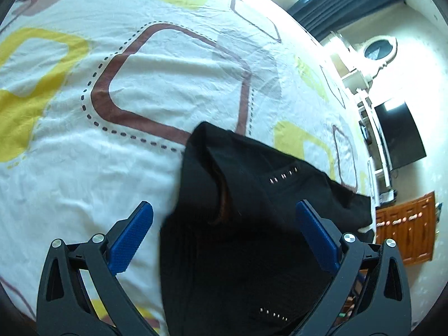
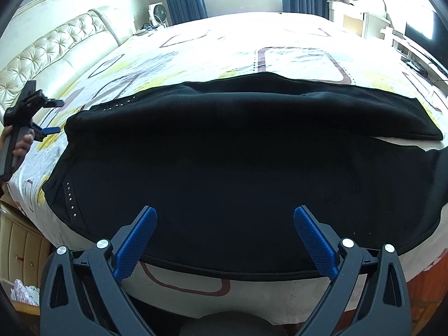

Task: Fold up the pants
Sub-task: 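Grasp the waistband of the black pants with the left and right grippers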

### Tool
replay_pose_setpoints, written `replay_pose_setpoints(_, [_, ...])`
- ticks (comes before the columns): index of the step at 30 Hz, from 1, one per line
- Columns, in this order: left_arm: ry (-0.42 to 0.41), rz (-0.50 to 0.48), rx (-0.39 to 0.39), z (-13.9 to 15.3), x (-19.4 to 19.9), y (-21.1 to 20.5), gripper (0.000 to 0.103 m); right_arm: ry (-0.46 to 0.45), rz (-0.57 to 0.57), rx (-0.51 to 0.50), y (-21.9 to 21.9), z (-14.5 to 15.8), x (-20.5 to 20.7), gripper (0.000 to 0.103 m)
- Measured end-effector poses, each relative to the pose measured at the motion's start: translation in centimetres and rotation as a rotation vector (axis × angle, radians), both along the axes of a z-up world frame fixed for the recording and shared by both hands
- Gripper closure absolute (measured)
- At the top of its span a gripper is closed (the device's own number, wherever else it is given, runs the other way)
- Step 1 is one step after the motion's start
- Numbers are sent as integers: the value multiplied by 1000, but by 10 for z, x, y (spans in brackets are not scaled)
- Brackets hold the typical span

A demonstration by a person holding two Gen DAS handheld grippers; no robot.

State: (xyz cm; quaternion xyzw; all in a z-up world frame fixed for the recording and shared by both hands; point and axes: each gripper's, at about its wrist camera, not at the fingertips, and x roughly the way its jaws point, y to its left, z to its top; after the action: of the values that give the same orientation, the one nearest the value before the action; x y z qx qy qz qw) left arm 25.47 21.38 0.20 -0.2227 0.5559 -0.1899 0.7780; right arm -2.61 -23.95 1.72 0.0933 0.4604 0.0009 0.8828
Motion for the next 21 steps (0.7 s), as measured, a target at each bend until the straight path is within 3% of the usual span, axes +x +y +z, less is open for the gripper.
replay_pose_setpoints(5, [133,-42,-109,-45,48,-8,2,61,40,51,1,-12,11,5])
replay_pose_setpoints(8, [126,-123,-151,-49,59,-31,2,76,77,120,1,-14,20,5])
replay_pose_setpoints(12, [159,-247,-369,-49,63,-51,2,86,129,215,-1,-10,42,5])
replay_pose_setpoints(13, [182,-262,-388,-53,63,-55,2,83,140,236,-1,-9,48,5])
replay_pose_setpoints(15, [204,-254,-370,-65,67,-57,2,71,172,256,-5,-2,63,5])
replay_pose_setpoints(17, [217,-228,-411,-71,71,-52,2,41,206,249,-10,10,80,5])
replay_pose_setpoints(21, [216,-256,-376,-71,73,-62,2,-75,308,121,-23,42,112,5])
